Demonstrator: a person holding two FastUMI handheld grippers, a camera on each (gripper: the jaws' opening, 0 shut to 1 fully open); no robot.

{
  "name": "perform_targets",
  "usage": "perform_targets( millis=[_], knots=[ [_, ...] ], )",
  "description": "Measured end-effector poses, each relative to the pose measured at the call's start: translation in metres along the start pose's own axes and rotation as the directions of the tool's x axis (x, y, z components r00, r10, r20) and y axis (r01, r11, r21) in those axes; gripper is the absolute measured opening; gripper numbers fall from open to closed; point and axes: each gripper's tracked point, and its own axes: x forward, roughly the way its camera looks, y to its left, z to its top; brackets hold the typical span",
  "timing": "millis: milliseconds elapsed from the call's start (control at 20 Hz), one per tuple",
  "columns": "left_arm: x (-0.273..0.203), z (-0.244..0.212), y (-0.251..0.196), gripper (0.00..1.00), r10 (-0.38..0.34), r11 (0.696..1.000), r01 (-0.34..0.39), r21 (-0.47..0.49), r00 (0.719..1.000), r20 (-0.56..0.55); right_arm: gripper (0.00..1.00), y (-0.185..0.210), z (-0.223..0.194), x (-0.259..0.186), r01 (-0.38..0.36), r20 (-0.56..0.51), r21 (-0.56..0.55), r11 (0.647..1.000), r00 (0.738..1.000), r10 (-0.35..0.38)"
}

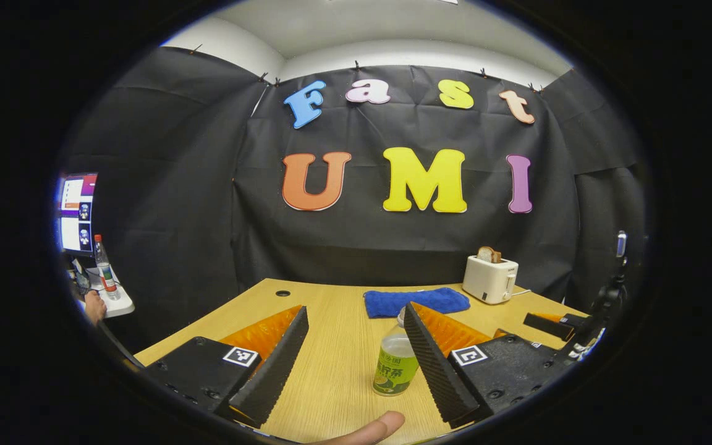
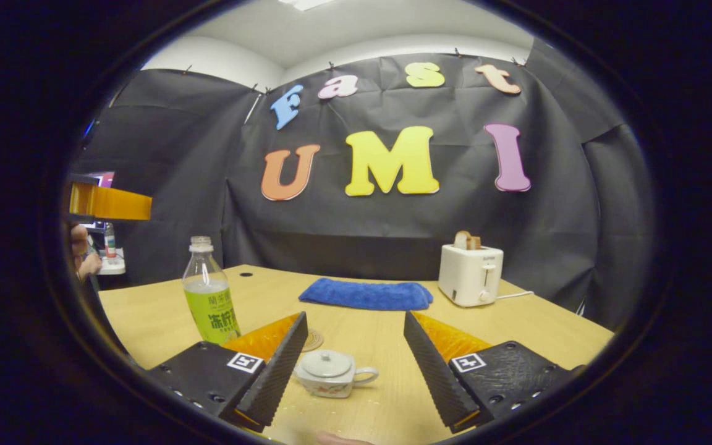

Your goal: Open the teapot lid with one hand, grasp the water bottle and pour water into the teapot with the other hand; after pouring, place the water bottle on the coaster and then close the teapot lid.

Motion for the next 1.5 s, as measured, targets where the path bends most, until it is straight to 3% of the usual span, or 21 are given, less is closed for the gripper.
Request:
perform_targets(
  millis=[100,250,300,550,650,850,950,1250,1500],
  knots=[
    [0.001,-0.001,0.003,0.98,0.000,1.000,0.000,-0.002,1.000,-0.001,0.87,0.011,-0.013,0.012,-0.033,-0.043,0.017,0.999,0.999,0.034],
    [0.004,-0.003,0.009,0.98,0.000,1.000,-0.001,-0.020,1.000,-0.008,0.69,0.017,-0.025,0.019,-0.035,-0.072,-0.007,0.999,0.997,0.035],
    [0.005,-0.004,0.011,0.98,0.002,1.000,-0.002,-0.027,1.000,-0.011,0.68,0.018,-0.029,0.021,-0.034,-0.080,-0.011,0.999,0.996,0.033],
    [0.009,-0.008,0.018,0.98,-0.001,0.999,-0.001,-0.053,1.000,-0.029,0.28,0.020,-0.038,0.037,-0.042,-0.132,0.051,0.998,0.990,0.049],
    [0.008,-0.006,0.012,0.98,-0.040,0.995,0.037,-0.088,0.999,-0.029,0.18,0.022,-0.039,0.037,-0.046,-0.132,0.088,0.995,0.990,0.057],
    [0.008,-0.003,0.010,0.97,-0.062,0.994,0.060,-0.091,0.998,-0.012,0.18,0.023,-0.037,0.035,-0.057,-0.117,0.096,0.994,0.991,0.068],
    [0.008,-0.007,0.010,1.00,-0.060,0.995,0.058,-0.075,0.998,-0.025,0.02,0.023,-0.038,0.041,-0.054,-0.114,0.112,0.992,0.991,0.066],
    [0.006,0.001,0.002,0.97,-0.092,0.995,0.092,-0.043,0.996,0.010,0.02,0.022,-0.012,0.032,-0.060,-0.082,0.152,0.987,0.994,0.073],
    [0.004,0.001,-0.007,0.98,-0.113,0.993,0.113,-0.021,0.993,0.021,0.02,-0.005,0.029,0.010,-0.024,-0.015,0.132,0.991,1.000,0.026]
  ],
)
